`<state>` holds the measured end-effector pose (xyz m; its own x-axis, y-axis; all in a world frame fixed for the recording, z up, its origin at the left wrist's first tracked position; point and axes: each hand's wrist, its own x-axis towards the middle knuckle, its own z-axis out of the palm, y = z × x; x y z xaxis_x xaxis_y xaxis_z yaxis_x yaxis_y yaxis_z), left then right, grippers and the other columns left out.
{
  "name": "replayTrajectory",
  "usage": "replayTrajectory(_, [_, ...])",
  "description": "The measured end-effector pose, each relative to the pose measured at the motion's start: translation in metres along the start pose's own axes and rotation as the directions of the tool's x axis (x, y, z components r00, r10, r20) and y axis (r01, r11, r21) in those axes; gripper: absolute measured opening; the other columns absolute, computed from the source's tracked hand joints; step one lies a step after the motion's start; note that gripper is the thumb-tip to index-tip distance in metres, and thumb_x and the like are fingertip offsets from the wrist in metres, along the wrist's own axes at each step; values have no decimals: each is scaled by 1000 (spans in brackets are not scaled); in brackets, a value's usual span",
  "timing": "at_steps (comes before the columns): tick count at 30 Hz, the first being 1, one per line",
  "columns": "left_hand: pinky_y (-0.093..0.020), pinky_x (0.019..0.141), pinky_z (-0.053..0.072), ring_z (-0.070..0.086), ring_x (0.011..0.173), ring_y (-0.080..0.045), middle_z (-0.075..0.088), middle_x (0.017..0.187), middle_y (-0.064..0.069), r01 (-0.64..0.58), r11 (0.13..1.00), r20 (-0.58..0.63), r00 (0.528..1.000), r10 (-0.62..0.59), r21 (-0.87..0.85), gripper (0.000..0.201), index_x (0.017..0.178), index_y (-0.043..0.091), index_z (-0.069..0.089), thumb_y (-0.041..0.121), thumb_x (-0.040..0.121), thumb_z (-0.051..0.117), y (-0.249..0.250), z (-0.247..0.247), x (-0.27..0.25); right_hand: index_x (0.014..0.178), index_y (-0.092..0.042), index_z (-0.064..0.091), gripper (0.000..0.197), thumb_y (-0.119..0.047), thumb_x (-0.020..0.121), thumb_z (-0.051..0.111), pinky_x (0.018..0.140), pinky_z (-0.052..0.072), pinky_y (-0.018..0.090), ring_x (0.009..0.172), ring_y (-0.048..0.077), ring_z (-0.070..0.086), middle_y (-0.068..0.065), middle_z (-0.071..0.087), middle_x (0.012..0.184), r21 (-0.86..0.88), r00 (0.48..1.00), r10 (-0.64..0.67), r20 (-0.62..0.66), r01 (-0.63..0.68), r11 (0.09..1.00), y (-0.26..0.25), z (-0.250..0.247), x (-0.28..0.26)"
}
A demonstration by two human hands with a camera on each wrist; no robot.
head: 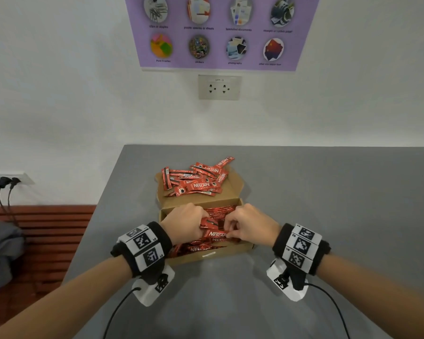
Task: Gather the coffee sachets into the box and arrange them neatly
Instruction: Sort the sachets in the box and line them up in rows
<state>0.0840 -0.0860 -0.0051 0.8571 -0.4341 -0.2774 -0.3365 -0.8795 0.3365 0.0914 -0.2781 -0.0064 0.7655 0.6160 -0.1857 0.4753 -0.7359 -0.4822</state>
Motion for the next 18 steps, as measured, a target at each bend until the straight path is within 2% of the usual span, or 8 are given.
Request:
replayTrajectory(3, [-25, 71, 50, 62, 83, -16, 69, 101, 2, 2, 1000, 38, 999, -2, -9, 27, 111, 21, 66, 19, 86, 57, -1, 1, 2, 87, -12, 72, 12, -19, 78, 74, 74, 51, 21, 77, 8, 65, 0, 72, 87, 18, 1000, -3, 18, 3, 1000, -1, -1, 3])
replayTrajectory(8, [-22, 72, 49, 62, 82, -14, 68, 102, 4, 17, 1000, 77, 997, -16, -5, 24, 107, 19, 66, 29, 86, 60, -5, 6, 3, 83, -16, 71, 11, -26, 79, 71, 73, 43, 21, 81, 12, 63, -3, 71, 88, -183, 996, 47, 71, -33, 982, -2, -1, 4])
replayTrajectory(11, [-21, 62, 43, 57, 68, -11, 67, 86, 4, 7, 1000, 97, 995, -5, -19, 8, 83, 20, 63, 27, 85, 60, -5, 6, 4, 81, -16, 70, 9, -25, 80, 69, 73, 44, 23, 81, 14, 62, -3, 70, 88, -226, 996, 54, 77, -35, 974, -5, 0, 4])
replayTrajectory(13, [-22, 61, 43, 55, 64, -12, 65, 79, 4, -2, 1000, 107, 994, 5, -26, 9, 75, 22, 60, 26, 82, 63, -5, 4, 3, 79, -15, 68, 6, -21, 80, 67, 71, 45, 25, 81, 16, 62, -2, 69, 87, -251, 996, 58, 71, -39, 967, -6, 1, 5])
replayTrajectory(16, [-21, 62, 46, 59, 66, -11, 69, 83, 3, -6, 1000, 142, 990, 9, -25, 14, 84, 19, 67, 31, 77, 67, -6, 2, 2, 76, -14, 64, 4, -17, 79, 62, 71, 44, 29, 81, 21, 62, 1, 68, 86, -306, 996, 58, 63, -36, 951, -7, 5, 7])
replayTrajectory(18, [-20, 61, 46, 60, 65, -10, 69, 80, 4, -2, 999, 147, 989, 8, -43, 17, 81, 20, 67, 36, 75, 69, -6, 3, 2, 74, -16, 59, 5, -14, 79, 59, 73, 40, 30, 85, 24, 60, 3, 66, 88, -348, 997, 45, 59, -22, 937, -7, 8, 9])
